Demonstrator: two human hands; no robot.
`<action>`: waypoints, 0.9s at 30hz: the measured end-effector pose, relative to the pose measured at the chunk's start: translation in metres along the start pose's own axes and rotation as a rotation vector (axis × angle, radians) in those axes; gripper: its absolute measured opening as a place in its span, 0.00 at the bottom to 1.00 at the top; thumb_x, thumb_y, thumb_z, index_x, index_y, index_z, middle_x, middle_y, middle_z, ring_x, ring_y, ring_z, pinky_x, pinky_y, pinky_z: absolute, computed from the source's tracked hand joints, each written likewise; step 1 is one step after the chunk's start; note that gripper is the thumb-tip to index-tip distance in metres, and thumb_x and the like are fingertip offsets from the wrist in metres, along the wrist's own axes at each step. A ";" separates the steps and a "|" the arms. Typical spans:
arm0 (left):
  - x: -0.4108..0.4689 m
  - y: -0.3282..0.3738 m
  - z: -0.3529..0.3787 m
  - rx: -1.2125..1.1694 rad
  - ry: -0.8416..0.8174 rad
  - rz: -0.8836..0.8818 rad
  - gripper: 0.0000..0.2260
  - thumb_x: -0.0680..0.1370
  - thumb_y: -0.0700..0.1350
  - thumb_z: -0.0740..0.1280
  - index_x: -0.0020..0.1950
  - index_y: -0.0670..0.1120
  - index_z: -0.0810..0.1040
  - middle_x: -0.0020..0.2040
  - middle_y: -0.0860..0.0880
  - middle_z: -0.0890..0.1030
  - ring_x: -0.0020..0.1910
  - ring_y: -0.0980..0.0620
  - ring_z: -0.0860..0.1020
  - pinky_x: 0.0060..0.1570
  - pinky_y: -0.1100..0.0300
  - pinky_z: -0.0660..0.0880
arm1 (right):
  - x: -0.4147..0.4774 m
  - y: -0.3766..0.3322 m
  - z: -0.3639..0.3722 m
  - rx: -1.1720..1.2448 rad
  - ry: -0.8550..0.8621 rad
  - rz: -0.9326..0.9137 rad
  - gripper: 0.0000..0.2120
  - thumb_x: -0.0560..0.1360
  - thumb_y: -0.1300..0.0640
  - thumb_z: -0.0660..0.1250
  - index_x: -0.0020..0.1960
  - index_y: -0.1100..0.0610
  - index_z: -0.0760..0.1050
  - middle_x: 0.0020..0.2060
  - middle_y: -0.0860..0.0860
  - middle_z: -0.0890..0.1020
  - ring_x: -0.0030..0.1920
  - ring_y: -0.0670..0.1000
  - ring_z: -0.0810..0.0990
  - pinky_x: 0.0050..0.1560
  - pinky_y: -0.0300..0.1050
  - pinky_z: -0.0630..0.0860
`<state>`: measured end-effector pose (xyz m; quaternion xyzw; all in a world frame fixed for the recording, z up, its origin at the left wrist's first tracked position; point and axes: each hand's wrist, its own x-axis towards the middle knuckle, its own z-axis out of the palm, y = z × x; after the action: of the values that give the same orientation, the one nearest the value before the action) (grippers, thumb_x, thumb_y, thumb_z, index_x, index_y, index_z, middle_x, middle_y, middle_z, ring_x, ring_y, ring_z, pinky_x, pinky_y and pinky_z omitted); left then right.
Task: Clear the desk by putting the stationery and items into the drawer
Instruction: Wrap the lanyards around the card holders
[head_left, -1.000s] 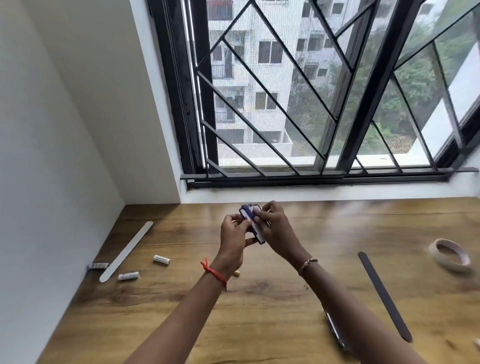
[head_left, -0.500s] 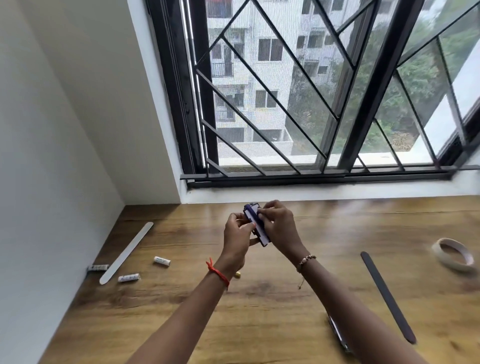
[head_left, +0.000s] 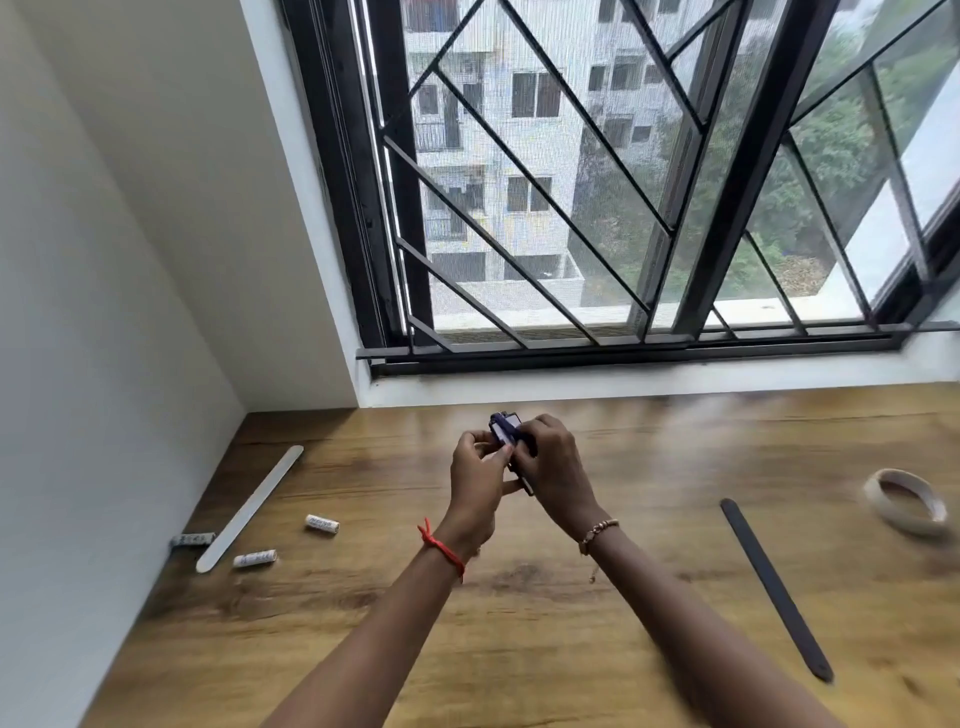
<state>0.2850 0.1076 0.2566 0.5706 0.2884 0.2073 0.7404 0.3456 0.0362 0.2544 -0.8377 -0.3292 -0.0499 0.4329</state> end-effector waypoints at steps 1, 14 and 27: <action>0.000 0.000 0.001 -0.011 -0.001 -0.004 0.06 0.77 0.34 0.62 0.46 0.44 0.69 0.51 0.41 0.76 0.46 0.50 0.77 0.35 0.56 0.80 | 0.001 0.001 0.000 0.021 0.013 0.012 0.06 0.71 0.68 0.64 0.46 0.67 0.78 0.41 0.59 0.77 0.42 0.53 0.73 0.42 0.40 0.68; -0.002 0.002 -0.001 -0.010 -0.048 -0.047 0.04 0.79 0.34 0.60 0.47 0.43 0.68 0.45 0.43 0.76 0.43 0.50 0.77 0.37 0.53 0.80 | -0.004 0.004 -0.015 0.466 0.037 0.328 0.08 0.72 0.68 0.66 0.48 0.62 0.82 0.44 0.55 0.81 0.43 0.51 0.80 0.42 0.37 0.77; -0.017 -0.022 0.010 0.038 -0.077 -0.107 0.06 0.78 0.33 0.60 0.44 0.43 0.68 0.44 0.45 0.77 0.42 0.51 0.77 0.37 0.53 0.78 | -0.035 0.020 -0.026 0.177 0.149 0.286 0.10 0.69 0.66 0.71 0.50 0.66 0.81 0.43 0.57 0.84 0.41 0.49 0.80 0.38 0.26 0.72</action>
<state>0.2785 0.0843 0.2408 0.5758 0.2937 0.1398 0.7501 0.3356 -0.0095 0.2434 -0.8287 -0.1768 -0.0204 0.5306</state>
